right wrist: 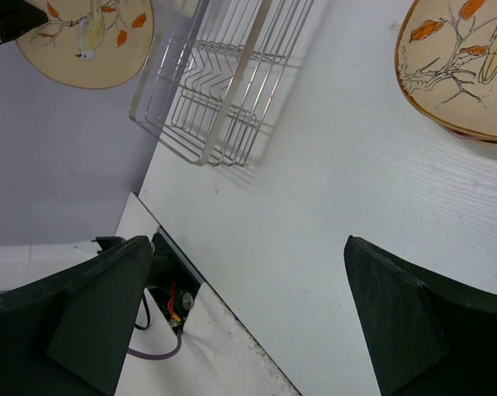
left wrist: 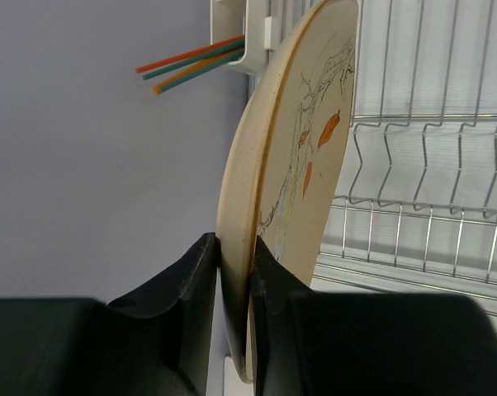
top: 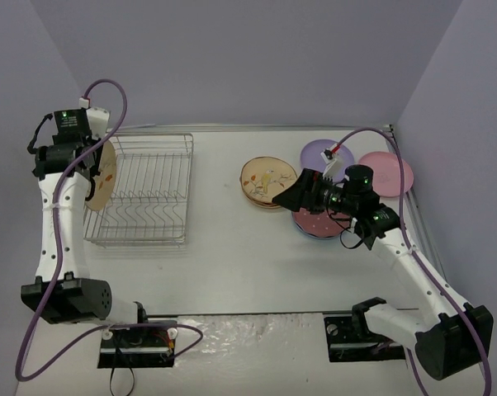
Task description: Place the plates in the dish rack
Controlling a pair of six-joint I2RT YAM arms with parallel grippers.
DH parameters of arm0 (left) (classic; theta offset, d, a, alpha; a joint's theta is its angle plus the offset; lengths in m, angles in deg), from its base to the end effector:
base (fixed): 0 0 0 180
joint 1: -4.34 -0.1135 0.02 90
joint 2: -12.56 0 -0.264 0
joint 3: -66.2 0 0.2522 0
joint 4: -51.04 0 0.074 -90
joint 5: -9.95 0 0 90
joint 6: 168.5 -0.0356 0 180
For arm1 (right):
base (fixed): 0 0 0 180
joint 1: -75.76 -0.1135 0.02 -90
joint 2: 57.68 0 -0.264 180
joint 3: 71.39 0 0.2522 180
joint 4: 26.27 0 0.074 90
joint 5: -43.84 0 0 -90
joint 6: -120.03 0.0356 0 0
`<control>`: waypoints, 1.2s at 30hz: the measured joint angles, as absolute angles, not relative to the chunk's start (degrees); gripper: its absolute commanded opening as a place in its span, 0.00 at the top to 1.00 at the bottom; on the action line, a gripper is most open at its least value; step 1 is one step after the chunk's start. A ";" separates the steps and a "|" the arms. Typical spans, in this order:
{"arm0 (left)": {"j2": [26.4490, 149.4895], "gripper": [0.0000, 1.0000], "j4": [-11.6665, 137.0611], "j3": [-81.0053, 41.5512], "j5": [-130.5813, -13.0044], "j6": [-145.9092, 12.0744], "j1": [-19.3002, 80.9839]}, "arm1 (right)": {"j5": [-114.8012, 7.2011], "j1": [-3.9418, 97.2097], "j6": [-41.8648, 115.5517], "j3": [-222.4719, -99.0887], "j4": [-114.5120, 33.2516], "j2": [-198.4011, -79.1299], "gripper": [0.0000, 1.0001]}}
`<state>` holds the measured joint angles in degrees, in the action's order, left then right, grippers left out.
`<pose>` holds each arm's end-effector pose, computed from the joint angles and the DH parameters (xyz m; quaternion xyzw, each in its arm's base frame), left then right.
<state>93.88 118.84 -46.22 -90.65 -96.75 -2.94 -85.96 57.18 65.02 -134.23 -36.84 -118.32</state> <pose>0.2804 0.0424 0.4396 0.0438 0.8898 0.1792 0.4173 0.2229 0.0990 0.3385 -0.1186 0.7361 0.5069 0.4326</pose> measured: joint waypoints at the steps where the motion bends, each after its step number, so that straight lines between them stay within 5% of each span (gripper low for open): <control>1: 94.55 1.00 118.47 -45.72 -90.46 -97.22 -3.57 | -85.95 56.86 64.77 -134.23 -36.90 -118.40 0.00; 36: 100.53 0.98 107.41 -32.06 -86.36 -98.04 -9.93 | -85.10 56.58 62.34 -134.23 -37.66 -119.46 0.00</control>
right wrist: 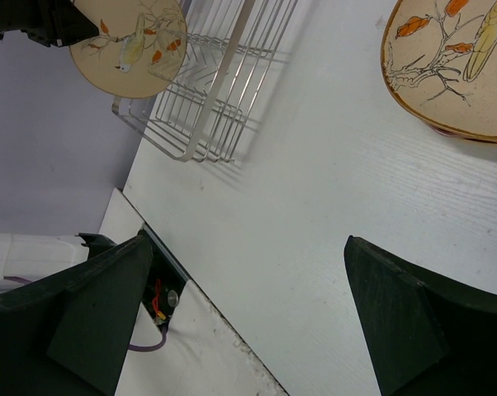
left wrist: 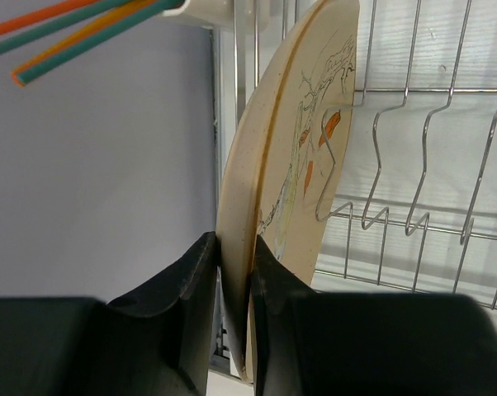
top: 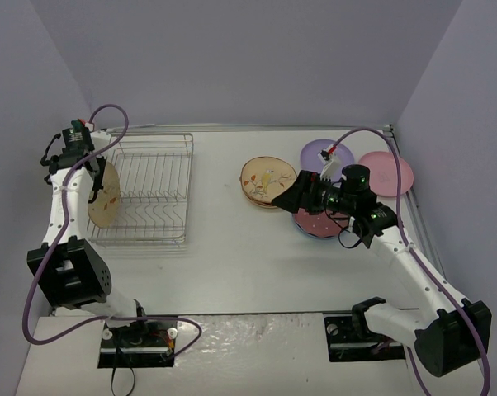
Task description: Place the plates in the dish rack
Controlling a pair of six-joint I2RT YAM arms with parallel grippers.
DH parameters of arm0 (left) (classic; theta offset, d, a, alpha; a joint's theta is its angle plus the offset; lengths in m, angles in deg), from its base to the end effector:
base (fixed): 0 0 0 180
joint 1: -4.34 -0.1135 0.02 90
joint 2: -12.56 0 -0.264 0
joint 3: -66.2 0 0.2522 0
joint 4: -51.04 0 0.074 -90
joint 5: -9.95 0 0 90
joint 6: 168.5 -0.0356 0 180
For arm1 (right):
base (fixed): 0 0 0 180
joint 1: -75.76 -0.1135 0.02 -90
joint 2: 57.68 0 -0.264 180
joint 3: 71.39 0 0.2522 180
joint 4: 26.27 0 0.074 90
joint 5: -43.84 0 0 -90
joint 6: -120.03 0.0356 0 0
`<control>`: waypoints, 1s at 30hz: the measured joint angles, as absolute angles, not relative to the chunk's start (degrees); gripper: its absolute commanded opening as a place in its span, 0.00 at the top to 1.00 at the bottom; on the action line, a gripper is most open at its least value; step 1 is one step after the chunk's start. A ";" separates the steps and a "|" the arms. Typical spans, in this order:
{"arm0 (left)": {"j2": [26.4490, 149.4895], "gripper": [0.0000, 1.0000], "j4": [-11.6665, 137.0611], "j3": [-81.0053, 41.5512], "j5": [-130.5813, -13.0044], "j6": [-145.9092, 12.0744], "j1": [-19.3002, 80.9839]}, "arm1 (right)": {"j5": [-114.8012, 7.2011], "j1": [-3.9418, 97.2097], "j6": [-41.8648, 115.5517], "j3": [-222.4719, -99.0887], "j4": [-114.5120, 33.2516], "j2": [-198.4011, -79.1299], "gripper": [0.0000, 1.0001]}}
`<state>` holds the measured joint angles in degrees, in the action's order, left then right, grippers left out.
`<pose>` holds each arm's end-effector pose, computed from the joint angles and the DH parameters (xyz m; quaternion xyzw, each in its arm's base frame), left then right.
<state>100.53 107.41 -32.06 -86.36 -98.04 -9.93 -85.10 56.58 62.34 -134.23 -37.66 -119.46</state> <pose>0.3234 0.0863 0.3436 0.0220 0.9260 0.1574 0.3424 0.2263 0.1024 0.3326 -0.1293 0.7436 0.4929 0.4328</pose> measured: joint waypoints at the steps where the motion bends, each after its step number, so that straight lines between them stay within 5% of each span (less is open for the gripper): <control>1: 100.53 0.94 107.34 -31.65 -86.15 -97.72 -10.15 | -85.01 56.58 62.30 -134.23 -37.70 -119.46 0.00; 7: 100.44 0.64 105.49 -29.20 -85.79 -95.49 -11.65 | -84.32 56.58 61.90 -133.92 -37.76 -119.46 0.00; 14: 99.38 0.44 102.85 -28.42 -86.93 -94.02 -12.67 | -82.60 56.58 61.62 -133.38 -38.40 -119.46 0.00; 20: 98.71 0.10 102.91 -28.50 -87.81 -91.63 -12.65 | -76.82 56.58 62.86 -133.00 -39.21 -119.66 0.00; 30: 89.76 0.03 108.29 -35.12 -86.93 -77.26 -12.56 | -62.45 56.58 66.67 -137.07 -40.93 -133.38 0.09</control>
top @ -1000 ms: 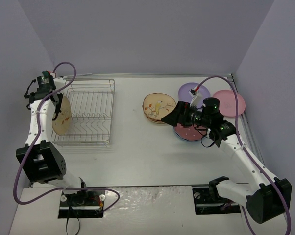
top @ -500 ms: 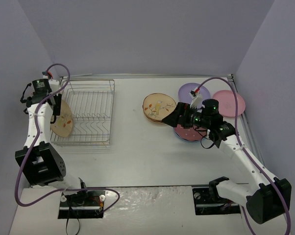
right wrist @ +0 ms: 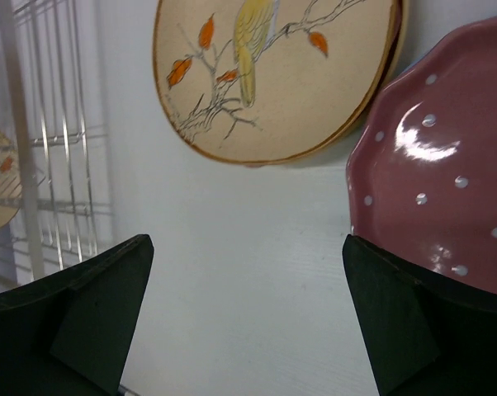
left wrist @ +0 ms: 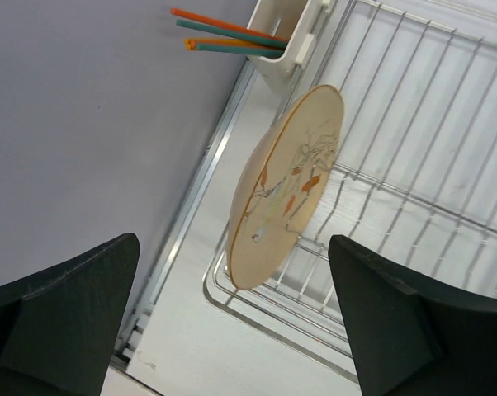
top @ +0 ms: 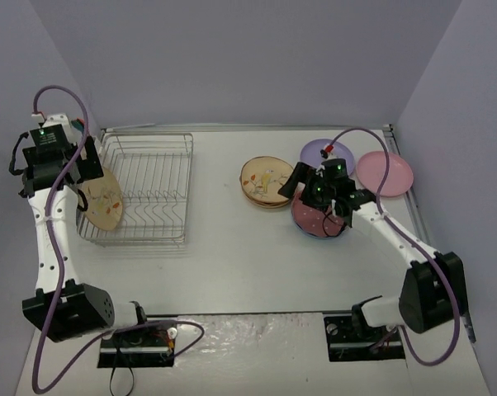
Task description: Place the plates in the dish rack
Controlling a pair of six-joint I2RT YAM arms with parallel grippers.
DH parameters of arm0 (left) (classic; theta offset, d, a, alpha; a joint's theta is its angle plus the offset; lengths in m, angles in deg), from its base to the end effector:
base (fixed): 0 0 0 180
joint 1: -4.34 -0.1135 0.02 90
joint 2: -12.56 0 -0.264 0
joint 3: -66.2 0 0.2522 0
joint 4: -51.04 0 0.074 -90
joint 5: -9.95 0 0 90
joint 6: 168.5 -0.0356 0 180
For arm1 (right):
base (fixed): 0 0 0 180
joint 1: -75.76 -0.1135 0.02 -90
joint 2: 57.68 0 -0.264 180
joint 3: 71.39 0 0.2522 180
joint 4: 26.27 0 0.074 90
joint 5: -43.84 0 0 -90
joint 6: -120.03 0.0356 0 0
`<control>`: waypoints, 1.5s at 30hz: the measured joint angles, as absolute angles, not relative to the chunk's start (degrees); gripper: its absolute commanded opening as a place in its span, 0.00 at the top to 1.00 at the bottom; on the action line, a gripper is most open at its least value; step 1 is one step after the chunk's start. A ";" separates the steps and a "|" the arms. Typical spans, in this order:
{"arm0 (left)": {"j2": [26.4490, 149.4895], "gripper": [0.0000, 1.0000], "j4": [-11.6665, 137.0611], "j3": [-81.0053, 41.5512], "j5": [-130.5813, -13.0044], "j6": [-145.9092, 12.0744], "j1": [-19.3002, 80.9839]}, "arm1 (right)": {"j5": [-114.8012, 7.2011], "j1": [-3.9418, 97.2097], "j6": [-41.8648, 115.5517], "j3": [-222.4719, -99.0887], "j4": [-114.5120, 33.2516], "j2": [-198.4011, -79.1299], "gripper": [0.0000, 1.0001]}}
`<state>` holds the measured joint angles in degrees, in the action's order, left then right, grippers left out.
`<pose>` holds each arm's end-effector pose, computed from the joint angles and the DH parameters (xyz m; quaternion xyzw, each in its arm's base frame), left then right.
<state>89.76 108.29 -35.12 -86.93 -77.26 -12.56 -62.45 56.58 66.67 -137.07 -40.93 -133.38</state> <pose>0.2698 0.0864 0.4142 -0.1666 0.8623 0.1170 0.4637 0.2814 0.1085 0.2803 0.0509 0.8353 0.3555 0.4162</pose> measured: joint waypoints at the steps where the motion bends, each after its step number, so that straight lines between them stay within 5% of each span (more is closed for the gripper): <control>1: 87.81 0.03 108.77 -35.12 -86.33 -75.23 -12.42 | -60.92 56.58 67.02 -138.40 -41.03 -135.46 0.12; 16: 66.66 0.03 112.42 -20.15 -69.74 -64.65 1.94 | -44.17 56.54 63.60 -158.78 -41.29 -162.90 0.49; 23: 62.28 0.03 115.96 -15.08 -68.20 -64.54 2.70 | -41.58 56.54 62.40 -160.50 -42.27 -168.04 0.62; 33: 60.15 0.03 116.05 -13.74 -68.28 -64.56 3.34 | -39.44 56.56 60.54 -160.69 -42.89 -168.95 0.99; 45: 60.51 0.03 116.04 -13.42 -68.98 -64.78 5.24 | -38.46 56.58 60.31 -160.96 -44.95 -167.41 1.00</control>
<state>60.51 116.04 -13.42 -68.98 -64.78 5.24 -38.46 56.58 60.31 -160.96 -44.95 -167.41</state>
